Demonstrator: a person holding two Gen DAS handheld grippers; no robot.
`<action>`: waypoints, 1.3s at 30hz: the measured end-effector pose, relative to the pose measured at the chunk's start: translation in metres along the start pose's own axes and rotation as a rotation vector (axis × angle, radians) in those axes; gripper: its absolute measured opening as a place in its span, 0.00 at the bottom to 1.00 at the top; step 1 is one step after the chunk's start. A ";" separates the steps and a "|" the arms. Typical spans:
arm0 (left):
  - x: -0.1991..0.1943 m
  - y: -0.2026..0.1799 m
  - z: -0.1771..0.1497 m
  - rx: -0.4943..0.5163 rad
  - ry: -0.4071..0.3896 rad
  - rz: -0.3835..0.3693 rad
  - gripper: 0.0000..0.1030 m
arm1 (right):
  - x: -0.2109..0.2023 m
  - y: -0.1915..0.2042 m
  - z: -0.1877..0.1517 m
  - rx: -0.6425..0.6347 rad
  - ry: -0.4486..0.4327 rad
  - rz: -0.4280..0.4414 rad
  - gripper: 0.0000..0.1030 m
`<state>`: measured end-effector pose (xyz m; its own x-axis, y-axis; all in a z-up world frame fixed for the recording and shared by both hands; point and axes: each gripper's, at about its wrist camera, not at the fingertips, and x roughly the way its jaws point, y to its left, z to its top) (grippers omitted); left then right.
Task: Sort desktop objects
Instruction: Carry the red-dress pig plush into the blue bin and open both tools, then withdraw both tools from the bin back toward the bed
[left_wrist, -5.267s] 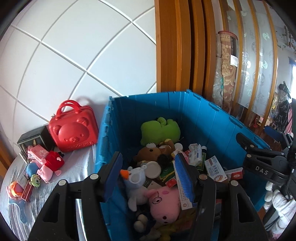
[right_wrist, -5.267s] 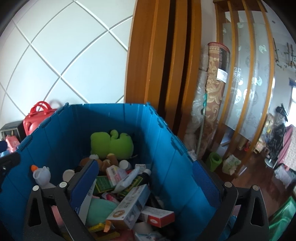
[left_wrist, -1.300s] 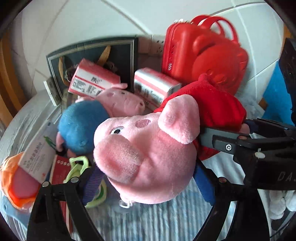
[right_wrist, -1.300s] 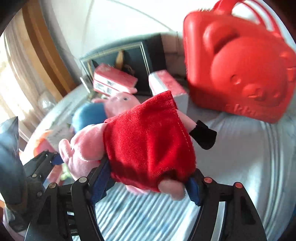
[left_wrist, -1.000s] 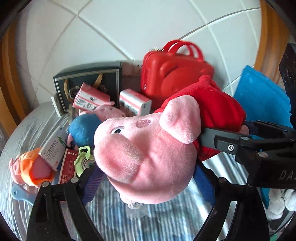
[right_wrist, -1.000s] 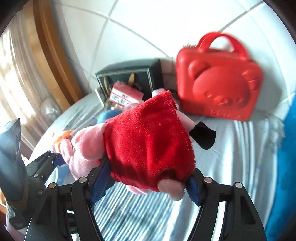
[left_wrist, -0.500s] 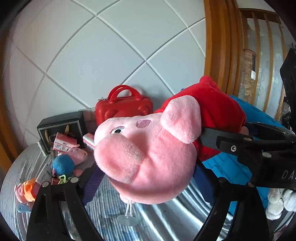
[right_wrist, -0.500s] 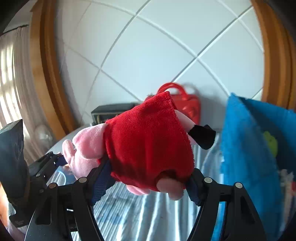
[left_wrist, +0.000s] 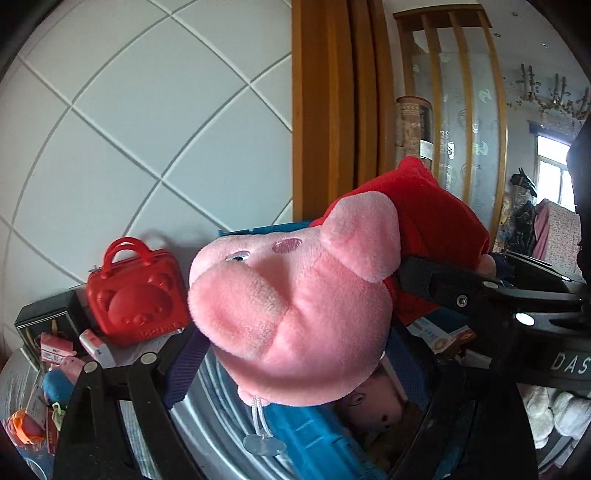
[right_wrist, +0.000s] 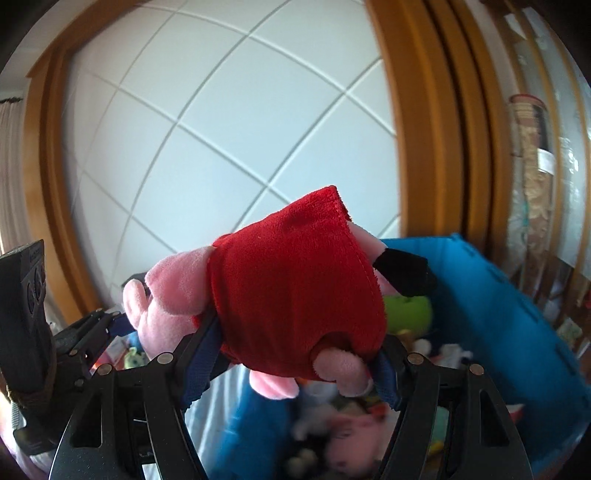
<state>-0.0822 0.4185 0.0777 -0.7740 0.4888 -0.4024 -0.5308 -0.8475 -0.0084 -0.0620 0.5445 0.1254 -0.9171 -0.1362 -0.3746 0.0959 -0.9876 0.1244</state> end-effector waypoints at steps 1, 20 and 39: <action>0.007 -0.015 0.003 0.010 0.009 -0.009 0.87 | -0.002 -0.013 -0.001 0.011 0.003 -0.008 0.70; 0.082 -0.119 0.014 0.109 0.177 -0.019 0.87 | -0.007 -0.167 -0.041 0.184 0.114 -0.178 0.70; -0.012 -0.011 -0.005 -0.070 0.007 0.194 0.95 | -0.003 -0.089 -0.029 0.067 0.071 -0.154 1.00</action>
<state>-0.0656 0.4216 0.0782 -0.8569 0.3135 -0.4092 -0.3465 -0.9380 0.0069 -0.0563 0.6304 0.0895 -0.8890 0.0086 -0.4578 -0.0719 -0.9901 0.1210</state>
